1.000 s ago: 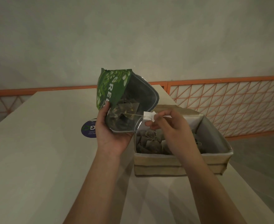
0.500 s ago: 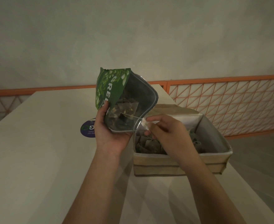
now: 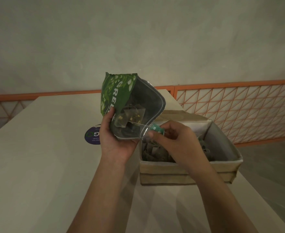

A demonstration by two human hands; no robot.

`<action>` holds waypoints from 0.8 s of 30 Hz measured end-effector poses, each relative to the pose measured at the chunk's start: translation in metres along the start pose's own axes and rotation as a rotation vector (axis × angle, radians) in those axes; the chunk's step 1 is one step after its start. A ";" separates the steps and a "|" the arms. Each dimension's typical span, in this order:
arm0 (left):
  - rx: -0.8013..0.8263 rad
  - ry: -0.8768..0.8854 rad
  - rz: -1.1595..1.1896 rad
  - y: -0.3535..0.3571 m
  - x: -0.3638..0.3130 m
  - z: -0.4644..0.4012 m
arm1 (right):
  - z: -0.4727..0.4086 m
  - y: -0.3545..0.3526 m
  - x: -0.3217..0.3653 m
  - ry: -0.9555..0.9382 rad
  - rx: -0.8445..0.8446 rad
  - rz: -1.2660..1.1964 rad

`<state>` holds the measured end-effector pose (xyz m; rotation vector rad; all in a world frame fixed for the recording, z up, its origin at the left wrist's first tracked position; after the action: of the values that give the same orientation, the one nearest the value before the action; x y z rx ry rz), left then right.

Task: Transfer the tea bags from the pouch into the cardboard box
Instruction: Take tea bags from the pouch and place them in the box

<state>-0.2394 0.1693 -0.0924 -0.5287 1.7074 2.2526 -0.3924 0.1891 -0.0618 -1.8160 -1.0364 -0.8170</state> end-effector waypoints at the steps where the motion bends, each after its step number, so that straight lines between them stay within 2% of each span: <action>1: 0.002 -0.001 0.004 0.000 0.000 0.000 | 0.000 -0.001 0.001 0.001 -0.017 -0.005; 7: 0.013 -0.010 0.024 0.003 0.000 0.002 | 0.002 -0.005 0.008 -0.045 -0.083 -0.043; 12: 0.020 -0.021 0.034 0.006 0.001 0.003 | 0.002 -0.003 0.005 0.036 -0.085 -0.092; 19: 0.014 -0.031 0.048 0.005 0.002 0.003 | -0.004 -0.010 -0.002 0.050 -0.102 0.040; 21: 0.019 -0.037 0.048 0.005 0.002 0.003 | -0.005 -0.018 0.005 0.039 -0.125 -0.020; 24: 0.027 -0.035 0.022 0.004 0.002 0.002 | -0.009 -0.035 0.024 0.026 -0.186 -0.241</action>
<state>-0.2431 0.1705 -0.0891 -0.4641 1.7316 2.2374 -0.4139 0.1983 -0.0251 -1.8510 -1.2120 -1.1112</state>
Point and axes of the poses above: each hand's wrist, its own z-axis away from the middle knuckle, its own y-axis out of the palm, x = y × z, the point moved 7 cm from there along -z, towards the middle knuckle, and after that the axes turned 15 degrees about -x, right-handed, at the moved point
